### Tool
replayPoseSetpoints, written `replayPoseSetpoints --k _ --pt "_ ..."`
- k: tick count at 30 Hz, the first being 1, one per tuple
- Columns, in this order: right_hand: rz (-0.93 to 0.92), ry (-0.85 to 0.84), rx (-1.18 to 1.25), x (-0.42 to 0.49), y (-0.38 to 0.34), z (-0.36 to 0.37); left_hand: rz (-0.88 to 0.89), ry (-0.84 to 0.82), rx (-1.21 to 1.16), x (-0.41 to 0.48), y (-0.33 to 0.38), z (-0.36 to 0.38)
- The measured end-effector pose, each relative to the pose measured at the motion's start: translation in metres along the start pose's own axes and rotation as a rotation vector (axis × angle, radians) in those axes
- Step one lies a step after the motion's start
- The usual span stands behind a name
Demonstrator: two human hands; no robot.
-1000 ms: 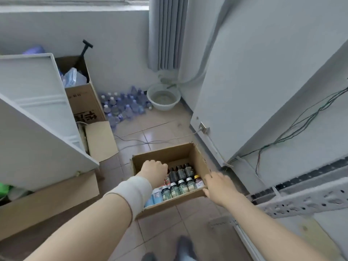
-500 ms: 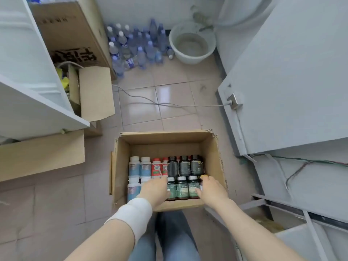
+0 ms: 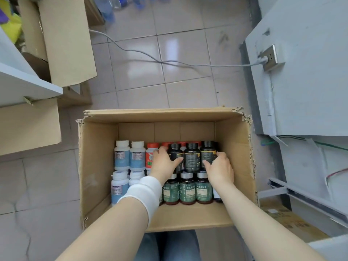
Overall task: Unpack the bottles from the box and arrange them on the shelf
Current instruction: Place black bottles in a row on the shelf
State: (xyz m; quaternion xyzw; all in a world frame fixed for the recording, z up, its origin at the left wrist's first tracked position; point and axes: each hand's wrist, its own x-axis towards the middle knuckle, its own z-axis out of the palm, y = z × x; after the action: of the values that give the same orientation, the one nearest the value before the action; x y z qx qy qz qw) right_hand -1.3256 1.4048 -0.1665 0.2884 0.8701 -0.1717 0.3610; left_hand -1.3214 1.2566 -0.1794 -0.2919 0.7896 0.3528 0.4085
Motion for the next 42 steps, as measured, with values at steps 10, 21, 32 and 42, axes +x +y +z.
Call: replayPoseSetpoints --k 10,21,32,42 --pt "-0.088 -0.034 0.283 -0.042 0.005 -0.038 0.11 -0.026 -0.452 -0.053 0.003 -0.052" --pt "-0.158 -0.216 0.816 -0.183 0.026 -0.125 0.247 -0.275 -1.113 -0.205 0.044 -0.112" --pt "-0.34 0.079 1.105 -0.405 0.075 -0.147 0.649 -0.556 -0.777 -0.363 0.035 -0.124" --pt "-0.308 0.44 1.358 -0.551 0.191 -0.141 0.901 -0.824 -0.541 -0.536 0.043 -0.079"
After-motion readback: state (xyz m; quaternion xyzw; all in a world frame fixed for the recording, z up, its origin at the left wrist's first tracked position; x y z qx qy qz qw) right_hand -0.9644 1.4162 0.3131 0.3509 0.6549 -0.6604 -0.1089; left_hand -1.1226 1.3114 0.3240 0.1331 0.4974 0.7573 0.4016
